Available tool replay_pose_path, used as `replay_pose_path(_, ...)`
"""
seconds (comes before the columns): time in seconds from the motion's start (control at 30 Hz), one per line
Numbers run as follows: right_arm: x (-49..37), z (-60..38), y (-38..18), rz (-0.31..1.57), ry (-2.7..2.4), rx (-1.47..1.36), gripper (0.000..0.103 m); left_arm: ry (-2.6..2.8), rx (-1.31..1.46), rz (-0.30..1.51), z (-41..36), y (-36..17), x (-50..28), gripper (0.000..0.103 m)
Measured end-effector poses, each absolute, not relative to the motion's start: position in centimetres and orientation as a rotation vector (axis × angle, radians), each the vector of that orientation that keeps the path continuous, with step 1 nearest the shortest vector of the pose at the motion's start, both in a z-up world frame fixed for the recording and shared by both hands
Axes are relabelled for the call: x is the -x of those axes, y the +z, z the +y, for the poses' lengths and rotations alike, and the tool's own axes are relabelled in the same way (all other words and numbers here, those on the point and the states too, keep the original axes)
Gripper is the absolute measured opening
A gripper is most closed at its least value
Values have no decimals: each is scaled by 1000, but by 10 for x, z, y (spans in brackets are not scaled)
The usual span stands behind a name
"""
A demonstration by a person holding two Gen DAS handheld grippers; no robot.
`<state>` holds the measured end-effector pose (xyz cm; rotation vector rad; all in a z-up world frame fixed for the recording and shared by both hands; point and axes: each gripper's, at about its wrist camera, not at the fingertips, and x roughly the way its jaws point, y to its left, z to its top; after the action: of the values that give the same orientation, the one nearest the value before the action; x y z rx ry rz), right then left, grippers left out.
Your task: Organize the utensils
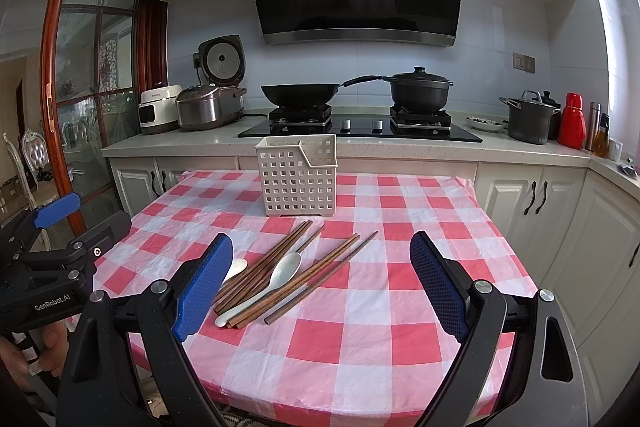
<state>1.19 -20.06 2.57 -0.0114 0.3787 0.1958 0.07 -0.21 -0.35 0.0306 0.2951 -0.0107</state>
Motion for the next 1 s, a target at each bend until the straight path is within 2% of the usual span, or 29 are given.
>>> replay_pose_path(1.0,-12,-199,16,394,205,-5,85,-10,-30,298,-1,-5,2,99)
